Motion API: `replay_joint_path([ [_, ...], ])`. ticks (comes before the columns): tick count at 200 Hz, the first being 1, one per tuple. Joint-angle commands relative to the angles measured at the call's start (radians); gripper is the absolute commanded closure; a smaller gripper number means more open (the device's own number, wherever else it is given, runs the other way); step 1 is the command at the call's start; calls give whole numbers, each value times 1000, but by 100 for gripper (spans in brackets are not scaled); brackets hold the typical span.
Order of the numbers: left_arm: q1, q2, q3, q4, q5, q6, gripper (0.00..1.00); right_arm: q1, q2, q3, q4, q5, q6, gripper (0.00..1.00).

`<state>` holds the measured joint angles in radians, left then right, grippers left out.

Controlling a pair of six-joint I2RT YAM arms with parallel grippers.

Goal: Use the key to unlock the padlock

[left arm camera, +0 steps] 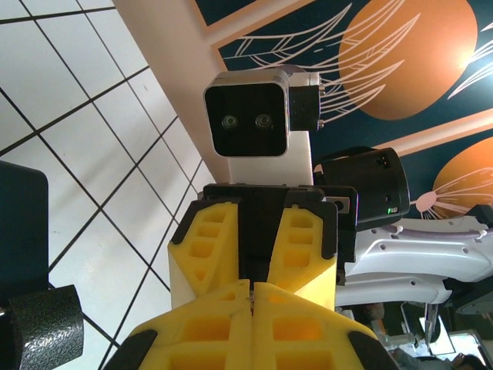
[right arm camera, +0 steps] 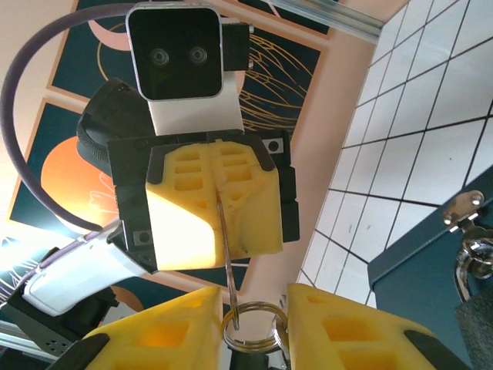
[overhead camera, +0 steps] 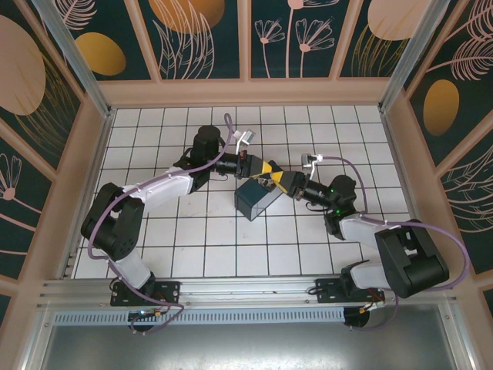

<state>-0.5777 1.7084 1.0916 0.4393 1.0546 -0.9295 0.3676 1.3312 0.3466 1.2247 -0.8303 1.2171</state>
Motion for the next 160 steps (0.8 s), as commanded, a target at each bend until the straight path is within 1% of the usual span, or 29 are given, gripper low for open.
replay_joint_path([
  [1, 7, -25, -12, 55, 4, -11, 100, 10, 14, -4, 118, 17, 35, 73],
  [48, 6, -29, -31, 67, 6, -14, 100, 11, 25, 3, 137, 25, 48, 75],
  [96, 6, -30, -33, 72, 7, -15, 100, 30, 48, 23, 132, 20, 45, 84],
  [160, 8, -37, -45, 73, 11, -12, 100, 36, 52, 18, 147, 28, 50, 93],
])
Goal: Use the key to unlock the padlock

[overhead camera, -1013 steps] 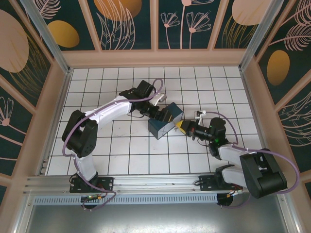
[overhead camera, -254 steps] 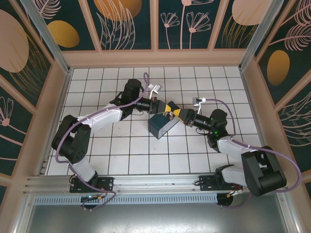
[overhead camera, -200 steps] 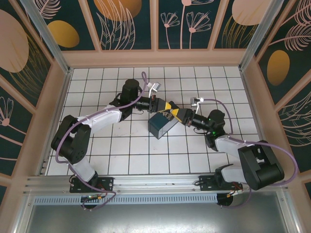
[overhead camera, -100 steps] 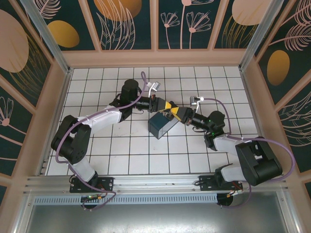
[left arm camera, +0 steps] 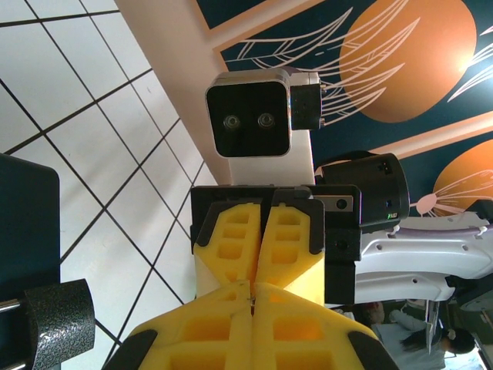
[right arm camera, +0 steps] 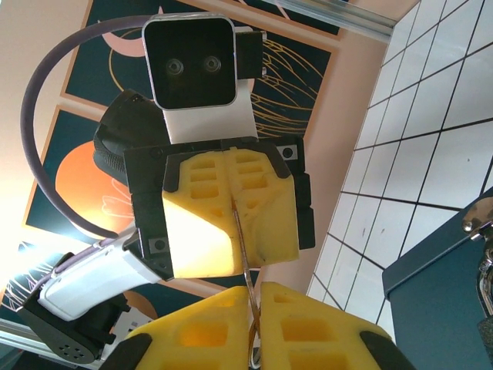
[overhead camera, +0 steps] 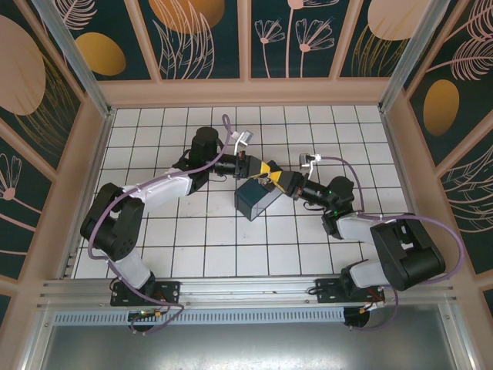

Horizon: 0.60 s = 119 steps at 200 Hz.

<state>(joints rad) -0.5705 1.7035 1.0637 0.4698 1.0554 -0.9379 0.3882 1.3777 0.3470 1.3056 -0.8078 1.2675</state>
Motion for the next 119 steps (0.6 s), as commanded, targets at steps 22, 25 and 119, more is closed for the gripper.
replay_joint_path([
  [22, 1, -30, -25, 54, 9, -13, 100, 20, 13, 27, 79, 5, 3, 99],
  [25, 1, -30, -26, 55, 9, -14, 100, 21, 13, 29, 81, 5, 3, 100],
  [119, 64, -48, 124, -496, -227, 360, 36, -43, -65, -53, -128, -56, -57, 100],
])
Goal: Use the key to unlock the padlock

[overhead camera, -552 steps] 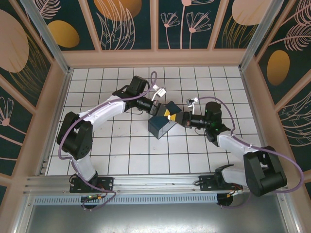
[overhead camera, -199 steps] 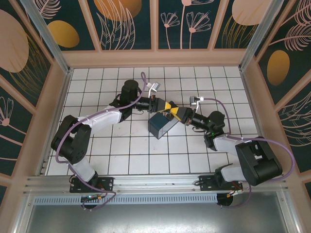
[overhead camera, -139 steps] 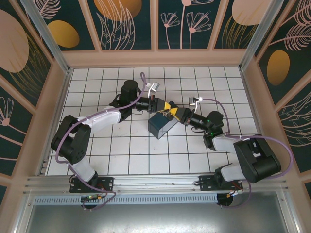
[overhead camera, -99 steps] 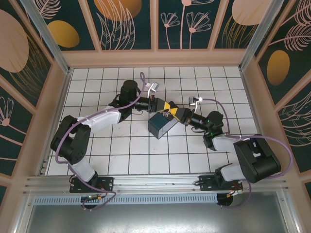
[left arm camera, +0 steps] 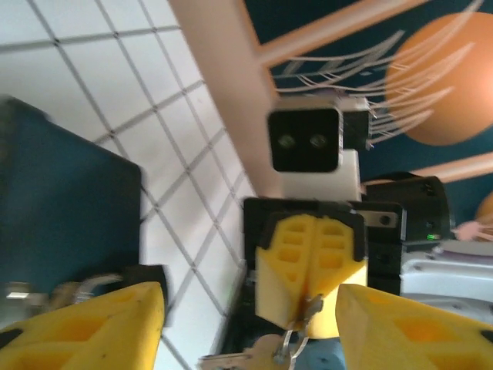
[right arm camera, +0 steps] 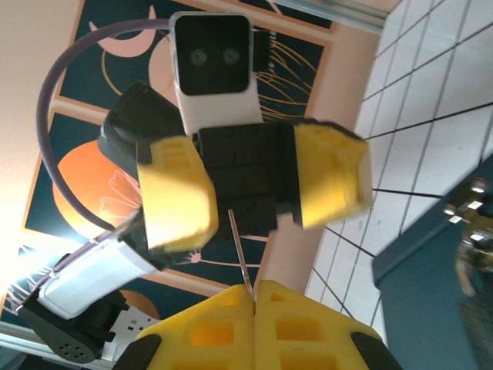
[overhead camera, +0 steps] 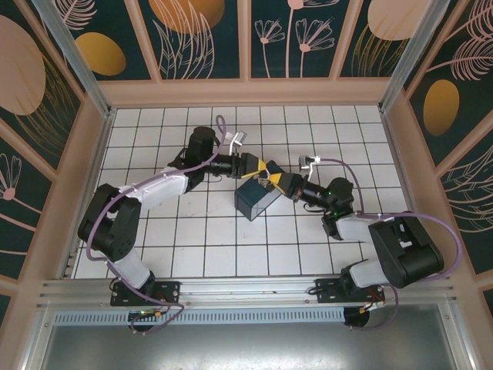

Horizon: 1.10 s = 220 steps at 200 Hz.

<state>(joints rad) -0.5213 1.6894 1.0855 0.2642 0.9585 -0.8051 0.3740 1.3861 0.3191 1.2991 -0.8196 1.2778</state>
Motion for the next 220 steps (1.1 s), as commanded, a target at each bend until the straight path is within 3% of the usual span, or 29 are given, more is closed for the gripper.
replay_joint_path([
  [1, 15, -34, 104, -297, -136, 232, 36, -30, -79, -25, -130, -45, -72, 100],
  [29, 14, -27, 120, -402, -312, 308, 34, -58, -203, -17, -418, -63, -164, 100],
  [43, 6, -28, 114, -409, -342, 329, 33, -76, -253, 2, -577, -75, -209, 100],
  [63, -47, -9, 159, -498, -435, 408, 31, -93, -300, 20, -779, -99, -269, 100],
  [94, -107, 51, 230, -600, -569, 497, 25, -105, -385, 4, -932, -118, -301, 100],
  [159, -129, 128, 337, -676, -690, 662, 17, -150, -252, -16, -776, -209, -310, 100],
  [195, -130, 153, 394, -665, -702, 751, 18, -183, -226, -15, -746, -271, -278, 100],
  [220, -129, 146, 400, -638, -628, 863, 18, -191, -210, 0, -741, -323, -252, 100],
])
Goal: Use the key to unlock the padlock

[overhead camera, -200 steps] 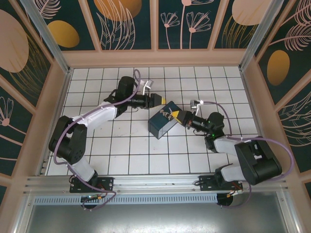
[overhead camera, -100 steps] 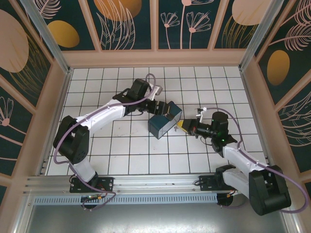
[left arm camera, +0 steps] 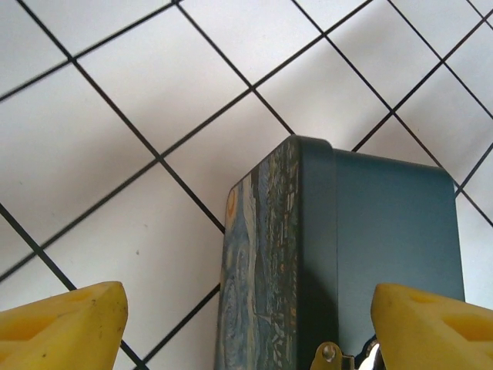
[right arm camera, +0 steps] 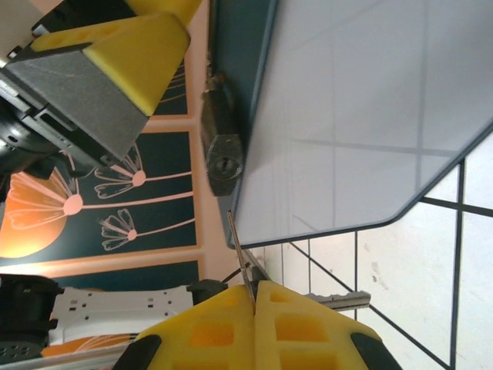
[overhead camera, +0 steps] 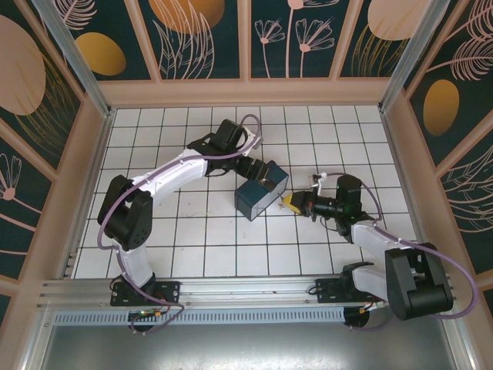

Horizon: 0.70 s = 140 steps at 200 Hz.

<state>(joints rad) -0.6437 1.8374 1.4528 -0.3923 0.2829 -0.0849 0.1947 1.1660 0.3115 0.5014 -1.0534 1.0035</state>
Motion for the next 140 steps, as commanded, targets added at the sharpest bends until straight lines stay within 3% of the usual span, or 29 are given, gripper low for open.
replay_joint_path([
  [1, -7, -1, 33, 18, 50, 150, 18, -12, 12, 8, 57, -91, 23, 100],
  [47, -7, 90, 171, -75, 140, 322, 19, -33, 85, 43, 42, -171, 17, 100],
  [72, -5, 115, 210, -92, 188, 350, 19, -49, 113, 75, 7, -192, -3, 100],
  [140, 11, 137, 182, -53, 173, 356, 20, -56, 180, 115, -2, -233, 29, 100],
])
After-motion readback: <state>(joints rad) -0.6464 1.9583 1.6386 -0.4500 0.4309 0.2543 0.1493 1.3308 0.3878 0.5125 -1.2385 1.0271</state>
